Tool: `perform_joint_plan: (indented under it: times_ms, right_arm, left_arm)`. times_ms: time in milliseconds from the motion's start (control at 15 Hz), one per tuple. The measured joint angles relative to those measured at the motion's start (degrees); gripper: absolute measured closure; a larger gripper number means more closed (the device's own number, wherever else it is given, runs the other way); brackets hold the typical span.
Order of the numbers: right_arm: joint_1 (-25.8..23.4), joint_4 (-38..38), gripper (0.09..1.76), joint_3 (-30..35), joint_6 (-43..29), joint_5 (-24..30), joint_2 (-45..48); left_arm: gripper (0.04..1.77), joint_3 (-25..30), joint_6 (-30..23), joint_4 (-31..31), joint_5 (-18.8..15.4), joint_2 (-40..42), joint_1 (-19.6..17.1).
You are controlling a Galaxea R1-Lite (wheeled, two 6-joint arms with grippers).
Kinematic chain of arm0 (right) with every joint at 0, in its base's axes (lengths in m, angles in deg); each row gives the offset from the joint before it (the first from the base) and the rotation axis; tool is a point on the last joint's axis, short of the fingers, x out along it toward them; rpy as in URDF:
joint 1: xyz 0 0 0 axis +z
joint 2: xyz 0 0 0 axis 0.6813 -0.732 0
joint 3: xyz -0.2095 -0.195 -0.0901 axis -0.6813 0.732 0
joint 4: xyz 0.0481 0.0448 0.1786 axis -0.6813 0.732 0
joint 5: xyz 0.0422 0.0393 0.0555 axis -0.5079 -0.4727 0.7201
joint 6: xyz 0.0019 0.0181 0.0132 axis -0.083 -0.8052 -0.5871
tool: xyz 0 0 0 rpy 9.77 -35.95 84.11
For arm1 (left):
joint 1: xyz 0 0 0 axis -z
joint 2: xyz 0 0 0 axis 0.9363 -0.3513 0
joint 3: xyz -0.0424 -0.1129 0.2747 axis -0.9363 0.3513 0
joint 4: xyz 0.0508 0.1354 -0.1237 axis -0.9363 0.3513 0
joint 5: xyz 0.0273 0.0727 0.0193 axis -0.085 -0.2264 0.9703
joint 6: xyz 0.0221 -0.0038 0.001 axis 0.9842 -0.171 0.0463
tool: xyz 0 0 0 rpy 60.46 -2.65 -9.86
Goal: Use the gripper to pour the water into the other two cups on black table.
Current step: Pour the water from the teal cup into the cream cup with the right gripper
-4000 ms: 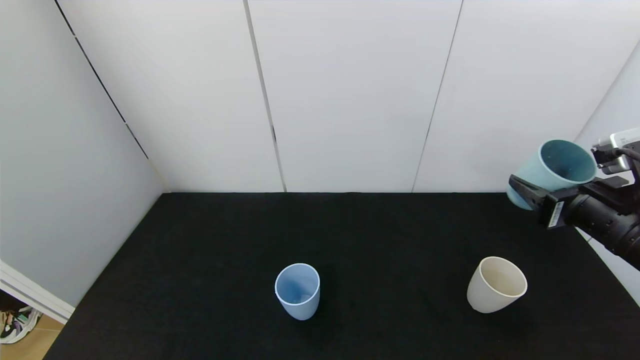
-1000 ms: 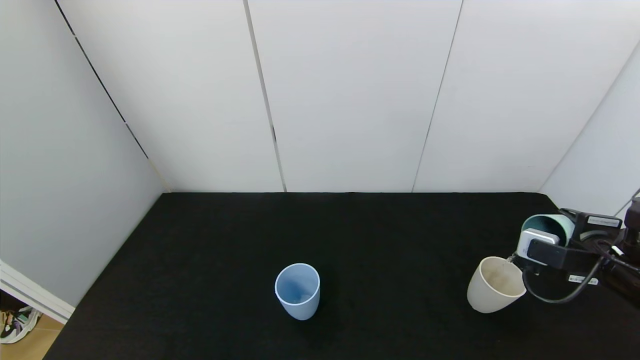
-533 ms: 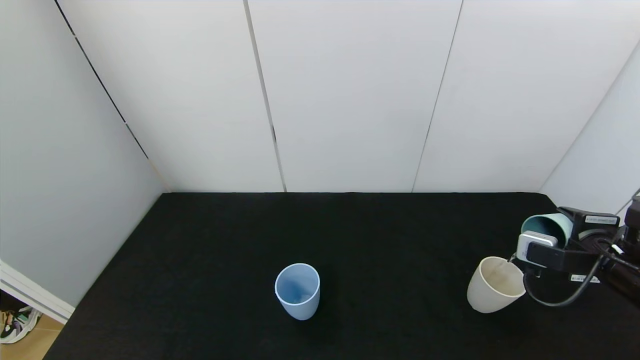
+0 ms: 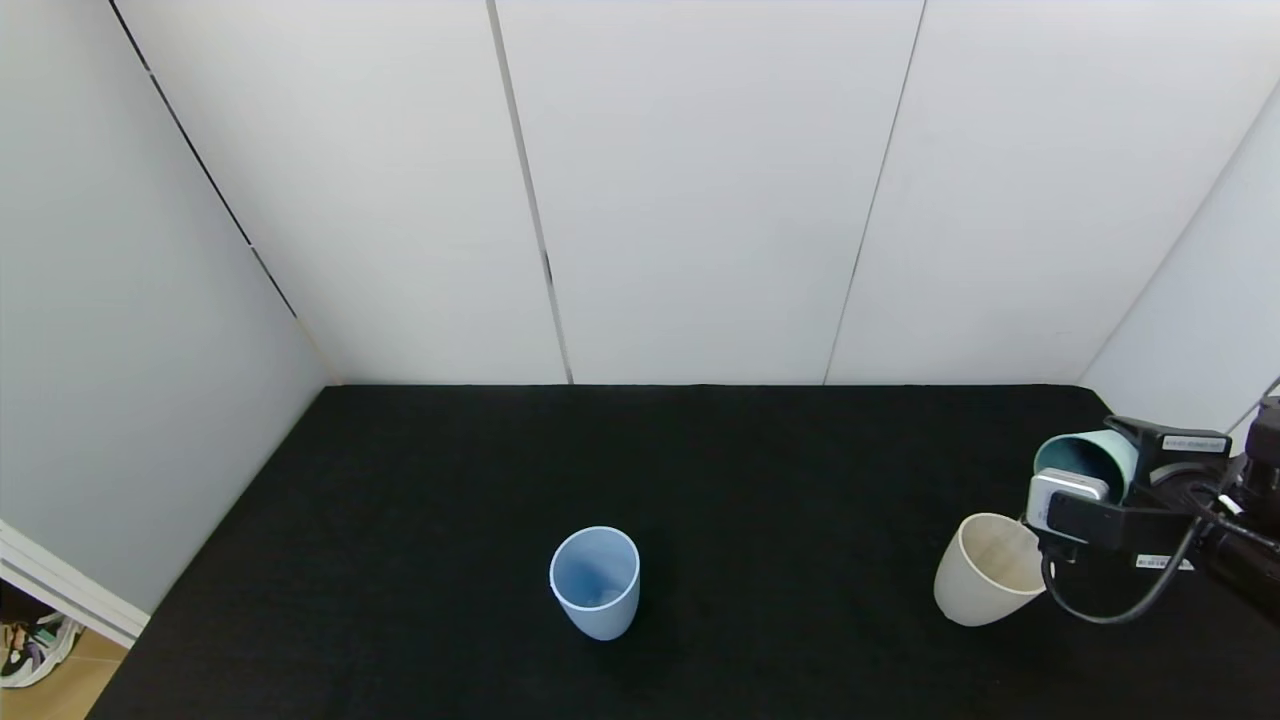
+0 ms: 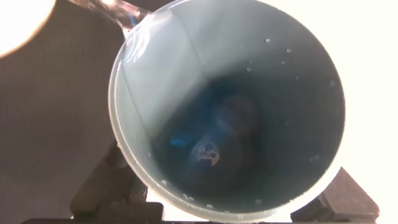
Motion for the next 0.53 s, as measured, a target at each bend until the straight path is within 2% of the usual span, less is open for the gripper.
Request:
perform_joint_plan:
  times_ms: [200,533]
  right_arm:
    - [1.3,0.2,0.65,-0.2,-2.9,0.0,0.2]
    - [5.1,0.7,0.65,-0.6,-21.1,-0.2,0.6]
  left_arm:
    - [0.09,0.0,0.0,0.0,0.0,0.0,0.0]
    - [0.09,0.0,0.0,0.0,0.0,0.0,0.0]
